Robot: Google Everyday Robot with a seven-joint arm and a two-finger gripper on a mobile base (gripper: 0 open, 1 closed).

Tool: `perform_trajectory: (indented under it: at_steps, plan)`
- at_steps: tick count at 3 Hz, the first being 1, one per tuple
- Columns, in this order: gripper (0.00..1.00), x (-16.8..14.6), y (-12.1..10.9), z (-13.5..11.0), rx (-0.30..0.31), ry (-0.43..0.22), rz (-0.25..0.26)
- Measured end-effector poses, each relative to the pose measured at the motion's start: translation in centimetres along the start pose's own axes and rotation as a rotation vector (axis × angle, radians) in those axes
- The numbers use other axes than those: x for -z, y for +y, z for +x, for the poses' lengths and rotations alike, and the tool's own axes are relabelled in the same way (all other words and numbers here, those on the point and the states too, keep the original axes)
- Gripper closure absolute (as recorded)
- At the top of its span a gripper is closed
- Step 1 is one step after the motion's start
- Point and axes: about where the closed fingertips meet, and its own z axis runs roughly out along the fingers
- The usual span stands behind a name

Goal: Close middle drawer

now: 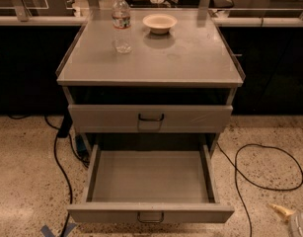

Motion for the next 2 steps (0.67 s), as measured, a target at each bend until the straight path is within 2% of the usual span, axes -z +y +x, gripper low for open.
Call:
perform_trajectory:
  at_steps: [1, 2]
  plan:
    - [0.0, -4.35, 0.97, -0.07, -0.021, -0.037, -0.004]
    - [0.0, -5.12, 1.76, -0.08, -0.018, -0.046, -0.008]
